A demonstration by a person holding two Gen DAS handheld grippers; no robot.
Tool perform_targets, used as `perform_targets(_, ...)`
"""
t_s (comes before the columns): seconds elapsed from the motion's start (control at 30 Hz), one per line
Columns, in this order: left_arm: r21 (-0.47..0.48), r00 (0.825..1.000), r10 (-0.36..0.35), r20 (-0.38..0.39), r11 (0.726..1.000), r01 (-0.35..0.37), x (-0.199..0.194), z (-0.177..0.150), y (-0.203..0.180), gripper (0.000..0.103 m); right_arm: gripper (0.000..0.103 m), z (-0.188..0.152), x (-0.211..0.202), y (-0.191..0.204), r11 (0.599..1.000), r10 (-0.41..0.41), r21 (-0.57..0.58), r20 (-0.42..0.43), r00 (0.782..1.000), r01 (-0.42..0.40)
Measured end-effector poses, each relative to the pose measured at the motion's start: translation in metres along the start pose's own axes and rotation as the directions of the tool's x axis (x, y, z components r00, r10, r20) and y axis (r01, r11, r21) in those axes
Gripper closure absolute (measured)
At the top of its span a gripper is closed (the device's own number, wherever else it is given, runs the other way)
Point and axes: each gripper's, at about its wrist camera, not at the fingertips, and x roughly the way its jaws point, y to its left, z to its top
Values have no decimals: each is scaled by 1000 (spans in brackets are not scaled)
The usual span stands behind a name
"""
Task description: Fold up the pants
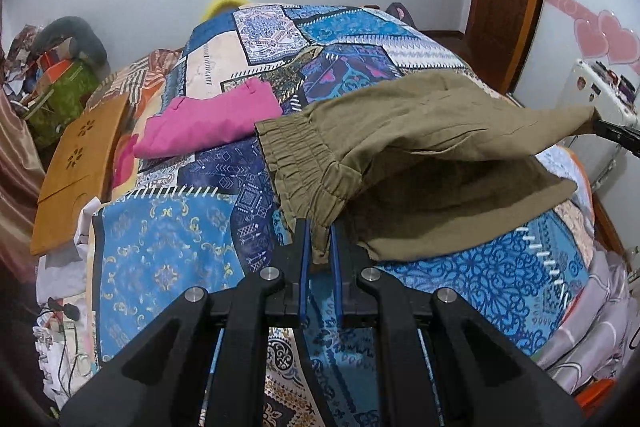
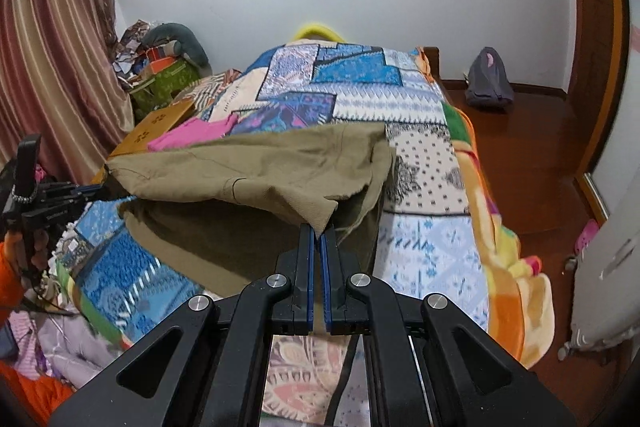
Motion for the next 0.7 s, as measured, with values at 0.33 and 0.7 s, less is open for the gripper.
perform_targets(0.33,-39,1000,-11,-18,999,10,-6,-13,10,91,100,-30,4,-6,999,-38,31,-51,998,39)
perform_targets(0.7,-101,999,2,40,995,2,-30,0,27,91,100,-45,-15,-13,994,-98,37,-101,990,102)
